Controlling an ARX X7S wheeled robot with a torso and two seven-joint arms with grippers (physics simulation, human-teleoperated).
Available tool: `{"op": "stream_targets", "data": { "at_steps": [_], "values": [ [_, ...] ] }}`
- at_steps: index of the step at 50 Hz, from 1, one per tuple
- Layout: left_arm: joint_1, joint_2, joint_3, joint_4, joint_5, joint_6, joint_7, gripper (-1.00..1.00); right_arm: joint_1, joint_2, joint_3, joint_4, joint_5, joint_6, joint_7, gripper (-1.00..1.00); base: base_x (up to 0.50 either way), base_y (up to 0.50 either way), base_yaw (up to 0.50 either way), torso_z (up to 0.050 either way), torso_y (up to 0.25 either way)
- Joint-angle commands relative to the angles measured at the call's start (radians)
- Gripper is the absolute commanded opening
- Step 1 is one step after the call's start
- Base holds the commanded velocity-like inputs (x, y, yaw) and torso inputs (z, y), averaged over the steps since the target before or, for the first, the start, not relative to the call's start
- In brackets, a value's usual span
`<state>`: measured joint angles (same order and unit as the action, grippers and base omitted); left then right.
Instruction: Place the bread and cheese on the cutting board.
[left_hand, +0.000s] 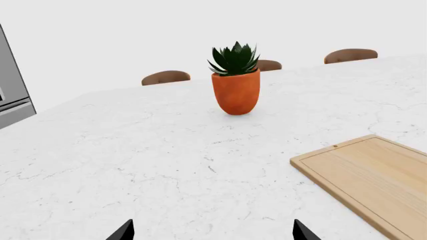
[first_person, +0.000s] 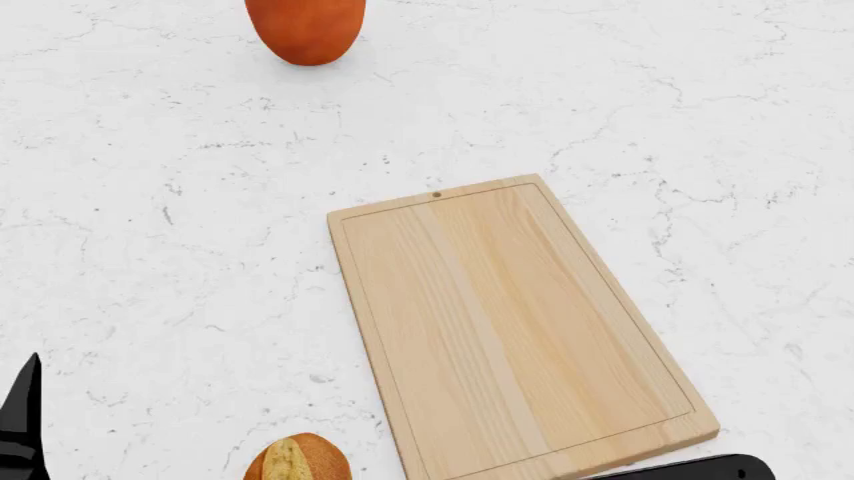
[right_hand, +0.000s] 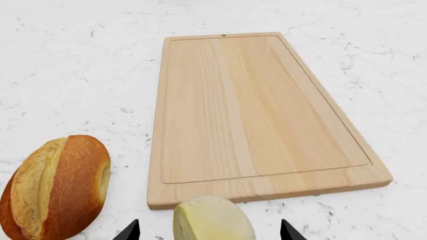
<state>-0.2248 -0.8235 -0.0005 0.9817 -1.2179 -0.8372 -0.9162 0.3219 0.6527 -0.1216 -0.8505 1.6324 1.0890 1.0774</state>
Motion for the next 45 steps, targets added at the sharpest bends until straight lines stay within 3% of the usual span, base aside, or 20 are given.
{"op": "stream_targets", "data": {
  "at_steps": [1,18,29,30,45],
  "values": [
    [0.006,-0.003,0.005,-0.003,0.008,0.008,0.004,1.0,-0.024,-0.039,-0.038,0.062,-0.134,0.021,-0.106,1.0,0.0,0.0,0.0,0.0,0.0],
    [0.009,-0.006,0.016,-0.008,0.019,0.016,0.008,1.0,-0.094,-0.045,-0.062,0.108,-0.273,-0.014,-0.21,1.0,0.0,0.0,0.0,0.0,0.0],
    [0.008,-0.01,0.022,-0.008,0.018,0.018,0.007,1.0,-0.073,-0.043,-0.073,0.094,-0.259,-0.004,-0.189,1.0,0.0,0.0,0.0,0.0,0.0],
    [0.008,-0.011,0.022,-0.009,0.019,0.019,0.006,1.0,-0.074,-0.042,-0.07,0.084,-0.253,-0.006,-0.182,-1.0,0.0,0.0,0.0,0.0,0.0],
    [0.0,-0.009,0.038,-0.012,0.025,0.021,0.006,1.0,0.11,0.0,-0.034,0.017,-0.022,-0.006,0.02,-1.0,0.0,0.0,0.0,0.0,0.0]
  ]
}}
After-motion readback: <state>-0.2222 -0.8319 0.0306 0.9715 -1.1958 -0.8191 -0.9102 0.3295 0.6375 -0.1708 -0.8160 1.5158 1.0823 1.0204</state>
